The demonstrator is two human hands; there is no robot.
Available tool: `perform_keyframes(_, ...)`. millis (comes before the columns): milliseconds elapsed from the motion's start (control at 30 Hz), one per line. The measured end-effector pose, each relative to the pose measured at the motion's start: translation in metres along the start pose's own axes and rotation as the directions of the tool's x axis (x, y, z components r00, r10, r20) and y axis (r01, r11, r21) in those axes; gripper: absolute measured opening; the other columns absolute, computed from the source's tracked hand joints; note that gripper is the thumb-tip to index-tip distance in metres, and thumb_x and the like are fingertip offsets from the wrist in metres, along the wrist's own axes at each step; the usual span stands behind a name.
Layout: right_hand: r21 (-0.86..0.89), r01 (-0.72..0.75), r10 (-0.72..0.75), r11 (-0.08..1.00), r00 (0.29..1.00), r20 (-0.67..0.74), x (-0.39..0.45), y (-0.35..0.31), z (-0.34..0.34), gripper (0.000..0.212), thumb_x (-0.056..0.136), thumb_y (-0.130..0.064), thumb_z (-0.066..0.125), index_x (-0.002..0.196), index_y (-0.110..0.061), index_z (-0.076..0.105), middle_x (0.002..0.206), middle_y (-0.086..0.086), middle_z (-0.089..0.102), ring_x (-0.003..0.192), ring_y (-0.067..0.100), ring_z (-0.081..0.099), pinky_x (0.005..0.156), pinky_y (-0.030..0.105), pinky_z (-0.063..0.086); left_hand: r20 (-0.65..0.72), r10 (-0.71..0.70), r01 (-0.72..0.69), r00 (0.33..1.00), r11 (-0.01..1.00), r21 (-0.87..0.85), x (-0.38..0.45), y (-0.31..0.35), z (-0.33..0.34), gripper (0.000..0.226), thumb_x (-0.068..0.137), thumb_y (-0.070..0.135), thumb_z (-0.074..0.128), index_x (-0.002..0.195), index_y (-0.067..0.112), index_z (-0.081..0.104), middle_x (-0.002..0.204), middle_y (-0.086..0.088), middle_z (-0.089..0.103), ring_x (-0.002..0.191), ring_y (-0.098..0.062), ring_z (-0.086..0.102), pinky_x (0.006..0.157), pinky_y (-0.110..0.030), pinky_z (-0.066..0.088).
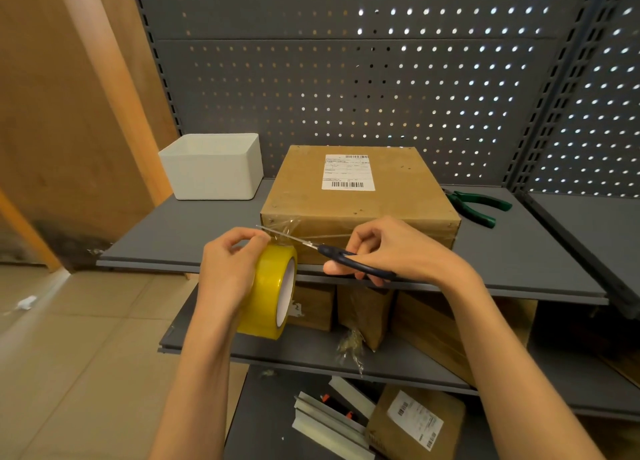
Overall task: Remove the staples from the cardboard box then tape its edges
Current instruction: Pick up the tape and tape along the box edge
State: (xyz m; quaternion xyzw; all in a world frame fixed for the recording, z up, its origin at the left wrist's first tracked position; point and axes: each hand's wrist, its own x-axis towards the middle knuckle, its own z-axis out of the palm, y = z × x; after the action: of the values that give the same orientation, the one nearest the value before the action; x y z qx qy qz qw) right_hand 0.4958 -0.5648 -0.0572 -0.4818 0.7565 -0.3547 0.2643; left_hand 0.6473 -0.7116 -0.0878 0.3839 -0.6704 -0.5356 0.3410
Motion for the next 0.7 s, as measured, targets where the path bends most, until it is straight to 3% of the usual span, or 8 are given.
perform_keyframes(133,0.035,0.021,-0.022,0.999,1.0,0.01,0.001,0.002,0.0,0.051,0.059,-0.057,0.077,0.077,-0.01,0.066,0.06,0.002,0.068,0.044,0.011,0.055,0.049,0.022,0.047,-0.01,0.004,-0.004,1.0,1.0,-0.008,0.0,0.0,0.0,0.008,0.087,0.029,0.06,0.085,0.025,0.067,0.091,0.006,0.059,0.081,-0.011,0.051,0.066,-0.029,0.041)
perform_keyframes(400,0.059,0.056,-0.057,0.997,0.998,0.008,0.001,0.005,0.002,0.044,0.059,-0.052,0.08,0.072,-0.012,0.066,0.06,0.006,0.068,0.042,0.011,0.056,0.043,0.019,0.044,-0.063,-0.013,0.012,0.998,1.0,-0.015,-0.002,-0.003,0.0,0.014,0.085,0.029,0.062,0.091,0.019,0.069,0.101,-0.003,0.063,0.094,-0.021,0.054,0.073,-0.032,0.041)
perform_keyframes(533,0.083,0.064,-0.066,0.995,0.998,0.016,0.0,0.004,0.004,0.043,0.057,-0.053,0.08,0.07,-0.014,0.066,0.059,0.006,0.068,0.043,0.012,0.056,0.041,0.019,0.042,-0.127,-0.005,0.0,0.992,0.999,-0.035,-0.007,-0.006,0.001,0.008,0.083,0.029,0.063,0.084,0.024,0.069,0.092,0.001,0.064,0.09,-0.019,0.055,0.071,-0.033,0.044)
perform_keyframes(700,0.086,0.075,-0.076,0.993,0.997,0.013,0.0,0.002,0.01,0.046,0.056,-0.053,0.08,0.07,-0.012,0.065,0.059,0.006,0.067,0.044,0.015,0.056,0.041,0.02,0.042,-0.217,0.019,-0.025,0.976,0.999,-0.024,-0.009,-0.008,-0.003,0.022,0.08,0.028,0.067,0.099,0.027,0.056,0.06,0.009,0.048,0.06,-0.009,0.047,0.056,-0.03,0.04)
